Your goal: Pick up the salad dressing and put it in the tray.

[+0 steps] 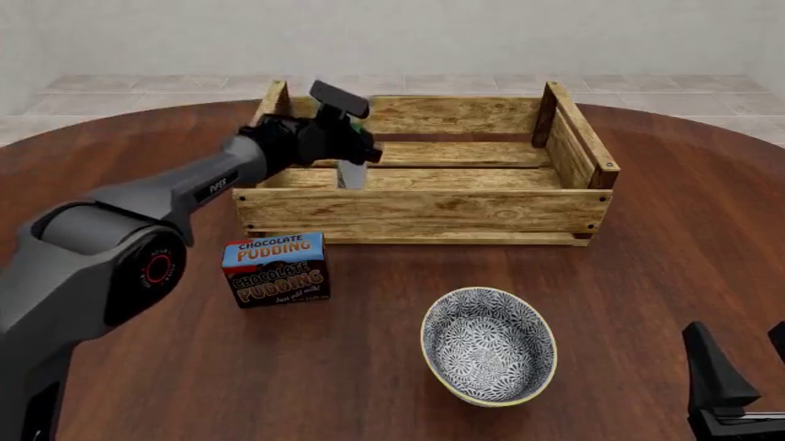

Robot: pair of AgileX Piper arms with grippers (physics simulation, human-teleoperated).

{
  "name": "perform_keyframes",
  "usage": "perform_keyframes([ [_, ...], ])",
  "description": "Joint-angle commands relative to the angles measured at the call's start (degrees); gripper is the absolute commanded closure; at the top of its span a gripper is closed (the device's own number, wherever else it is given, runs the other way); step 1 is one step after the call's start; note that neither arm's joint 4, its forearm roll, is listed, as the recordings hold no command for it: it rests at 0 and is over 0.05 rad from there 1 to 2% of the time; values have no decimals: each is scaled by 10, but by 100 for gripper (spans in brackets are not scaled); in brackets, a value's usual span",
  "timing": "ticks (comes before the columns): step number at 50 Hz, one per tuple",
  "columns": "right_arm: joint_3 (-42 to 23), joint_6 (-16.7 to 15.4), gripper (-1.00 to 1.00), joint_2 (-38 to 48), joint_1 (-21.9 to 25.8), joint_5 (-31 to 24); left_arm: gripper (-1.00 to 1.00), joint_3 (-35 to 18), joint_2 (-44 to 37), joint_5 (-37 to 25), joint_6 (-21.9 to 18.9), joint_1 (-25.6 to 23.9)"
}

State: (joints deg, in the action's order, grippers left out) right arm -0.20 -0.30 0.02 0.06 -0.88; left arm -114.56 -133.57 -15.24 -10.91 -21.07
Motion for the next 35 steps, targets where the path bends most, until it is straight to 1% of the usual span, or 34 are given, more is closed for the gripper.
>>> perform_keyframes([
  [1, 0, 0, -100, 0, -1, 0, 100, 6, -1, 8, 0, 2],
  [23, 1, -1, -100, 0, -2, 2, 100, 12, -7, 12, 13, 8],
  [27, 0, -1, -100, 0, -2, 1, 100, 18, -5, 15, 11, 9],
  [30, 0, -2, -100, 0, -2, 1, 100, 10, -11, 12, 12, 12],
  [35, 1, -2, -100, 0, -2, 1, 100, 13, -15, 17, 10, 15],
])
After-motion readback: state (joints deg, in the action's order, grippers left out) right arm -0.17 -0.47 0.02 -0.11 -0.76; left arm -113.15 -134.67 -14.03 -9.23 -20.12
